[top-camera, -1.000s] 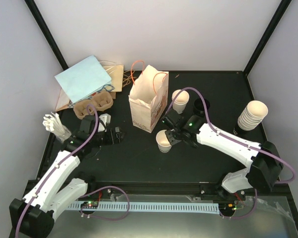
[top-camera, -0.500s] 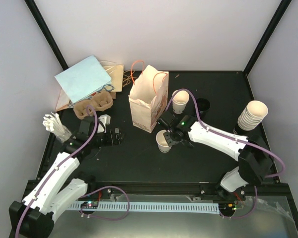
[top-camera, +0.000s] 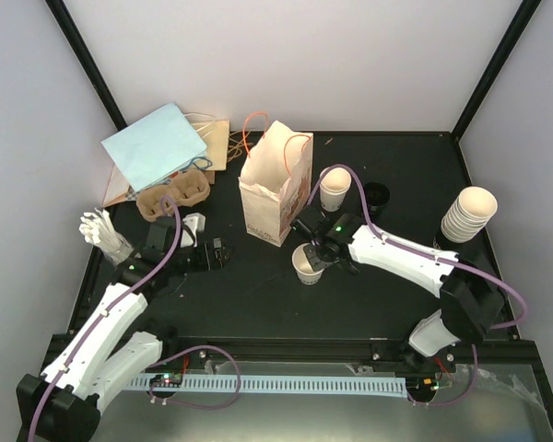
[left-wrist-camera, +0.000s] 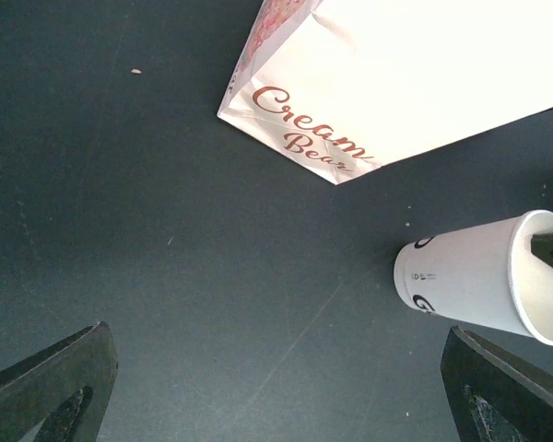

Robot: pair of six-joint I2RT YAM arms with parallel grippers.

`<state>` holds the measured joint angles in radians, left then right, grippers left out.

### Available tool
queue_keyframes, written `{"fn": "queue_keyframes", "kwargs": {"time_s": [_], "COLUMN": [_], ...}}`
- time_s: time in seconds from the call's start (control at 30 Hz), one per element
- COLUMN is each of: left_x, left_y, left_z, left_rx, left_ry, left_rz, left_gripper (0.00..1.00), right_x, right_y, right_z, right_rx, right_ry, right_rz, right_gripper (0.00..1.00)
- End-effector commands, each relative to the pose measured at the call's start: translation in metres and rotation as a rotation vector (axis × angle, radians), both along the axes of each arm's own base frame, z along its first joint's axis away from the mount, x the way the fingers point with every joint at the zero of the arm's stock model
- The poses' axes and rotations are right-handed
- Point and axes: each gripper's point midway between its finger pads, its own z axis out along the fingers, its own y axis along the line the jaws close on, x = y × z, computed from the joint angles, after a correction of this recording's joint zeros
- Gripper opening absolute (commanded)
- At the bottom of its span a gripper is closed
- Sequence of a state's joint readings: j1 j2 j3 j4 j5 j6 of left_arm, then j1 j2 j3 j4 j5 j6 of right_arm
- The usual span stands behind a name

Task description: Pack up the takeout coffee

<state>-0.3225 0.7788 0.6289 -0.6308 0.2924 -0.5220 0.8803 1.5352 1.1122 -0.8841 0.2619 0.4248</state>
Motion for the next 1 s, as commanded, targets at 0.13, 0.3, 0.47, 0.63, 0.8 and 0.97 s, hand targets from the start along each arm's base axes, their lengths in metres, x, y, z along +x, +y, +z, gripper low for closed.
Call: {"fn": "queue_keyframes", "kwargs": {"time_s": [0.13,0.3,0.47,0.63,0.8,0.97], "left_x": [0.000,0.000,0.000,0.000,0.000,0.001], "left_y": [-0.003,-0.003,-0.003,-0.004,-0.005,-0.005], "left_z": [0.003,0.003,0.002,0.001,0.001,0.000], "left_rx": [-0.007,-0.006,-0.005,-0.011,-0.010,-0.011], "left_ry": [-0.014,-0.013,-0.012,-0.010,-0.010,-0.007], "left_rz": [-0.025,-0.027,-0.030,-0.034,-0.037,-0.038], "left_gripper": [0.99,0.99,0.99,0.99,0.99,0.99], "right_x": [0.013,0.021,0.032,0.041,0.044,0.045], "right_y": [-0.020,-0.044,-0.074,-0.091,-0.095,-0.090], "right_z": [0.023,0.024,0.022,0.020,0.018,0.029], "right_rx": [0.012,0.021,0.075,0.089,0.083,0.113], "right_ry": [-0.061,-0.062,-0.045,-0.032,-0.029,-0.040], "right_rz": [-0.041,-0.083,-0.171,-0.248,-0.262,-0.243], "right_gripper": [0.09,0.09,0.09,0.10,0.11,0.23]}}
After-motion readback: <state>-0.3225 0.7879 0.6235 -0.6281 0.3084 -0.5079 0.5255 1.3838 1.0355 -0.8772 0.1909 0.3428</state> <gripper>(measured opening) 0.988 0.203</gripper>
